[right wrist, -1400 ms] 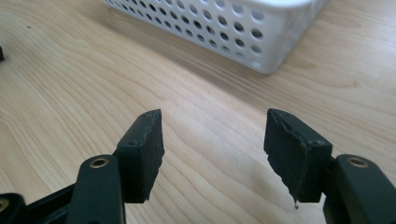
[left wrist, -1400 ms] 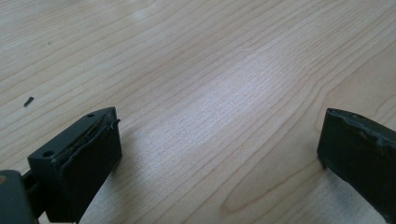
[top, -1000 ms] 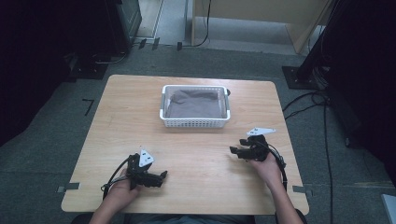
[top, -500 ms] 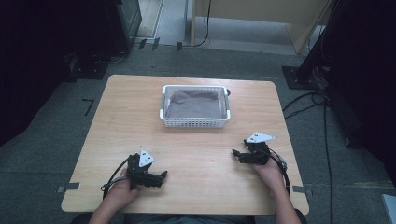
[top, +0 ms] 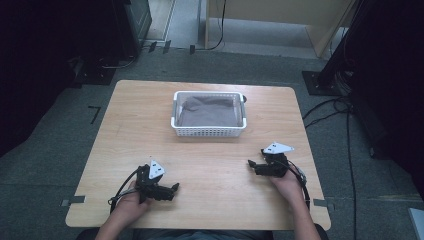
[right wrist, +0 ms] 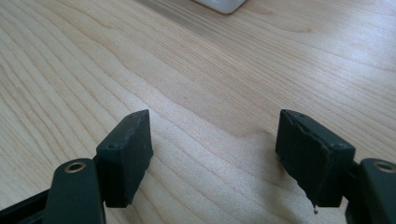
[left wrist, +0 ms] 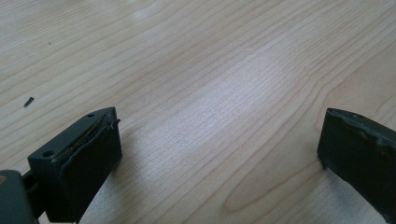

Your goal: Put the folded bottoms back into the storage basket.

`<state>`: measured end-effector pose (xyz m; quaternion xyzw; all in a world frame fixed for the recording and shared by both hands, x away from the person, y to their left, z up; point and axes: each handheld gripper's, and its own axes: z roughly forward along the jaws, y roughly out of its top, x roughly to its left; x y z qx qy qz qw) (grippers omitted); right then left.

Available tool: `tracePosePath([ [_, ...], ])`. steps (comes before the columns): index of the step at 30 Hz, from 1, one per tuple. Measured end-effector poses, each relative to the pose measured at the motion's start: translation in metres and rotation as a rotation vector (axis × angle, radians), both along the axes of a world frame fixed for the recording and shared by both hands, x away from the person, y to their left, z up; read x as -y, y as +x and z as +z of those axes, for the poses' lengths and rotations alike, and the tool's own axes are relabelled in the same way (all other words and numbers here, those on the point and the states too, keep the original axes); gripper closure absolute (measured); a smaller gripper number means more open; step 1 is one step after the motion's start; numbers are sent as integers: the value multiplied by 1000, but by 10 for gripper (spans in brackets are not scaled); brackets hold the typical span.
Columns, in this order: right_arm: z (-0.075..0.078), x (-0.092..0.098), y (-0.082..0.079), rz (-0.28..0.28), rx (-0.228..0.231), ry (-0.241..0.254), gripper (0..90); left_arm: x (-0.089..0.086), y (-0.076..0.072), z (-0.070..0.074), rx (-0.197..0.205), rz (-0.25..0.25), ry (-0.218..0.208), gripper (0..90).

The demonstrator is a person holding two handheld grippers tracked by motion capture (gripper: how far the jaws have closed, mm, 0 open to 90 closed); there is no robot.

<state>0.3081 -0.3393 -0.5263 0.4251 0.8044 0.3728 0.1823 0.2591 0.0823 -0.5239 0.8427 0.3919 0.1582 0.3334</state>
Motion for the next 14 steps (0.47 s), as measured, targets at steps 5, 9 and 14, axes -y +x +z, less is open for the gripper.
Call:
tracePosePath([
  [5,0,-1,0,0,1,-3,253,0,0,0,1,3,0,0],
  [9,0,-1,0,-2,0,-2,251,0,0,0,1,2,0,0],
  [14,0,-2,0,-12,-1,-4,234,0,0,0,0,3,0,0],
])
